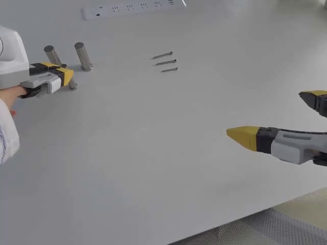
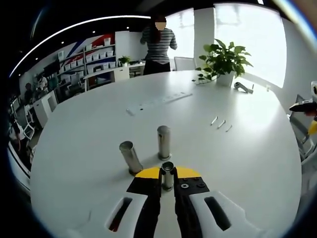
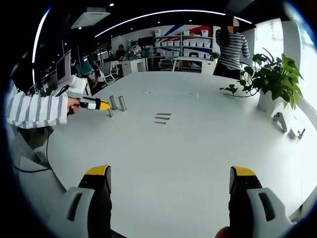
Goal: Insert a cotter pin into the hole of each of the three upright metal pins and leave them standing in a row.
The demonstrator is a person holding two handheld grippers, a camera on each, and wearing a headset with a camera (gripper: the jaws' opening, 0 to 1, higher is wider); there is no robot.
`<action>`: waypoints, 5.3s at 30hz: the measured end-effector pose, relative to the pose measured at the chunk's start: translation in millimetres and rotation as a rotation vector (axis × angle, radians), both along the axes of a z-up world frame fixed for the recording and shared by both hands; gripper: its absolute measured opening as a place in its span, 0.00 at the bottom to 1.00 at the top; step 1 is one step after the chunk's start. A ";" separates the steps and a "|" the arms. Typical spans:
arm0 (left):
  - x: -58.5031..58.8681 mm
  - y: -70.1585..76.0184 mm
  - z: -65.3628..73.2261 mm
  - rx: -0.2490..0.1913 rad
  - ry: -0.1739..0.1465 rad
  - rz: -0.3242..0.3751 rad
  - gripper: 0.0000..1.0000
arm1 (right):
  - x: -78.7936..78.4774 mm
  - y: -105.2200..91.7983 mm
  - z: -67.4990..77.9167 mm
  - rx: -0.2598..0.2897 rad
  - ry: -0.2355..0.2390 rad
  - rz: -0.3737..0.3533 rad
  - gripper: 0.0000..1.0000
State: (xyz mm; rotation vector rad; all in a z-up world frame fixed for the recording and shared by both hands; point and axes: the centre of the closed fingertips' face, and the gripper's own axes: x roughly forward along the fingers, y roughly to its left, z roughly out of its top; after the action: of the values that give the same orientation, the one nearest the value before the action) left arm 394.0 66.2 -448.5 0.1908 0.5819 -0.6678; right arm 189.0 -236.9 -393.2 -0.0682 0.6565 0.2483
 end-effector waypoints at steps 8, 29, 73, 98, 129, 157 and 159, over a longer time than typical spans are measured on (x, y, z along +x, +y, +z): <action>-8.7 -5.5 20.4 -0.010 -0.034 -0.010 0.05 | 1.9 0.2 2.9 0.004 -0.009 0.005 0.98; -87.5 -42.9 50.3 -0.042 -0.061 -0.145 0.05 | -1.7 15.4 18.5 0.013 -0.054 0.065 0.98; -154.4 -97.6 8.4 -0.029 -0.027 -0.244 0.05 | -16.8 46.8 9.1 0.036 -0.020 0.137 0.98; -160.0 -97.9 2.5 -0.037 -0.028 -0.214 0.06 | -16.7 46.5 7.5 0.054 -0.015 0.128 0.98; -193.9 -62.4 27.7 -0.131 0.009 -0.266 0.76 | -11.8 53.9 6.2 0.051 -0.002 0.166 0.98; -207.1 -54.9 31.4 -0.161 0.012 -0.234 0.99 | 12.4 64.3 6.3 -0.029 0.048 0.321 0.88; -206.2 -53.4 32.2 -0.166 0.013 -0.225 0.99 | 17.3 65.7 6.1 -0.050 0.056 0.361 0.85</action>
State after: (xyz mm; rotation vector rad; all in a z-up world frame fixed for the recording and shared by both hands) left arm 187.7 12.8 -416.4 0.0968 0.5187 -0.9327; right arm 206.3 -171.2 -387.1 -0.2297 0.7044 0.5829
